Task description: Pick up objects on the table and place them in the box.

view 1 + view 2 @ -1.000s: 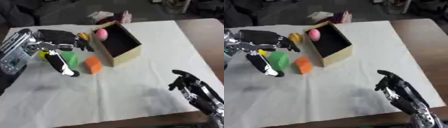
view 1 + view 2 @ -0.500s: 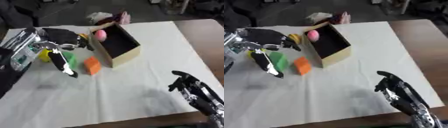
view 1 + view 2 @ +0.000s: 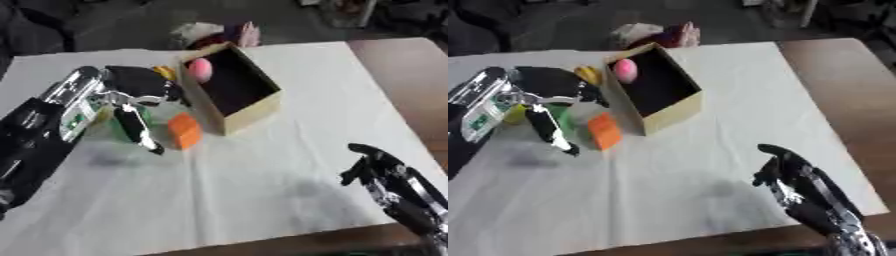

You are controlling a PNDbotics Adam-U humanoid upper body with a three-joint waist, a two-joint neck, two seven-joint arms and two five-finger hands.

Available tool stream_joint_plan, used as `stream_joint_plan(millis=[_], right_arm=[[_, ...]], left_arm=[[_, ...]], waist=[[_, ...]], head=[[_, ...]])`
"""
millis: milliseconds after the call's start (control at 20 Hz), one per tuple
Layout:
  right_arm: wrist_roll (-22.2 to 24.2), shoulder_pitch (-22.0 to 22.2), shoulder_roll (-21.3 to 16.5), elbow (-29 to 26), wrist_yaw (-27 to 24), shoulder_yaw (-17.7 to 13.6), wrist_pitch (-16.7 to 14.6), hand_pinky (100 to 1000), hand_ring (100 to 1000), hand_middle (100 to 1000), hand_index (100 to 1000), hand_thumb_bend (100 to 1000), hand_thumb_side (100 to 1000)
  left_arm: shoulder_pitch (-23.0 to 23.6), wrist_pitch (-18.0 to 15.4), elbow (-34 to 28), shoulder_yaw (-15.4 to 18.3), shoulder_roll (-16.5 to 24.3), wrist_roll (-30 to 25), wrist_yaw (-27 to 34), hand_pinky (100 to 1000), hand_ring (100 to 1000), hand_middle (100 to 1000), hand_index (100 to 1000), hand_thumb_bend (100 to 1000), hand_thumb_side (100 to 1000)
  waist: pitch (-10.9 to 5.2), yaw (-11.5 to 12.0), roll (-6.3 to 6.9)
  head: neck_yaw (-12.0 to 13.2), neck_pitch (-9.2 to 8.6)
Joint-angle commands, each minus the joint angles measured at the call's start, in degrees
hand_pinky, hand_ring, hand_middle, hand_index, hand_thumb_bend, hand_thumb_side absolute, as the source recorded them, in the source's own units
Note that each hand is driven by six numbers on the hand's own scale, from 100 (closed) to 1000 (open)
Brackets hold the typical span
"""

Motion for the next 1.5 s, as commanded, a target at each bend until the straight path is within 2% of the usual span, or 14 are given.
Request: stream_joint_plan(millis=[50, 400, 650, 700, 750, 900, 1150, 1300, 1500], right_arm=[[0.29, -0.7, -0.06, -1.0, -0.46, 0.12, -0.03, 715, 554, 490, 884, 100, 526], [0.44, -0.86, 0.11, -1.0, -0.55, 0.25, 0.0, 715, 553, 490, 884, 100, 527], [0.42, -0.93, 0.19, -1.0, -0.55, 0.2, 0.02, 714, 552, 491, 884, 100, 527], [0.38, -0.93, 0.2, -0.99, -0.54, 0.18, 0.03, 714, 552, 491, 884, 100, 527], [0.36, -0.92, 0.2, -0.98, -0.52, 0.17, 0.04, 714, 552, 491, 884, 100, 527], [0.31, -0.88, 0.19, -0.96, -0.43, 0.11, 0.04, 714, 552, 491, 884, 100, 526], [0.11, -0.74, 0.03, -0.89, -0.19, -0.08, 0.06, 714, 552, 491, 884, 100, 526], [0.14, -0.7, 0.01, -0.78, -0.12, 0.01, 0.1, 714, 551, 491, 883, 100, 528], [0.55, -0.89, 0.23, -0.68, -0.31, 0.5, 0.15, 714, 551, 491, 883, 100, 531]], left_arm=[[-1.62, -2.31, 1.82, 0.8, -0.53, 0.82, -3.11, 828, 795, 797, 933, 623, 528], [-2.05, -2.31, 6.89, 1.58, -3.77, 6.2, -10.22, 812, 770, 785, 927, 565, 497], [-1.92, -3.06, 8.61, 2.42, -4.94, 11.3, -14.85, 767, 681, 693, 865, 463, 435], [-1.9, -3.23, 8.69, 2.56, -4.92, 12.37, -15.24, 746, 640, 646, 833, 387, 428], [-1.95, -3.33, 8.56, 2.75, -4.79, 13.4, -15.17, 740, 625, 627, 822, 403, 398], [-2.34, -3.37, 7.35, 3.04, -3.78, 15.64, -13.69, 721, 568, 556, 759, 322, 354], [-3.83, -3.04, 3.0, 3.27, -0.91, 14.73, -8.86, 724, 553, 527, 728, 299, 339], [-5.65, -1.3, 1.75, 4.37, -0.23, 13.26, -5.98, 728, 561, 536, 739, 316, 339], [-8.13, 2.36, 4.11, 6.57, -2.17, 13.9, -6.02, 733, 581, 558, 759, 330, 327]], waist=[[-0.54, -0.21, -0.13], [-0.36, -0.62, -0.31], [-0.26, -0.68, -0.41], [-0.25, -0.67, -0.4], [-0.26, -0.65, -0.39], [-0.3, -0.57, -0.32], [-0.52, -0.44, 0.05], [-0.7, -0.57, 0.19], [-0.74, -1.44, 0.11]], head=[[0.56, -0.71], [1.17, -0.78], [1.14, -0.74], [1.12, -0.71], [1.1, -0.69], [0.97, -0.62], [0.88, -0.67], [1.1, -0.66], [1.66, -0.99]])
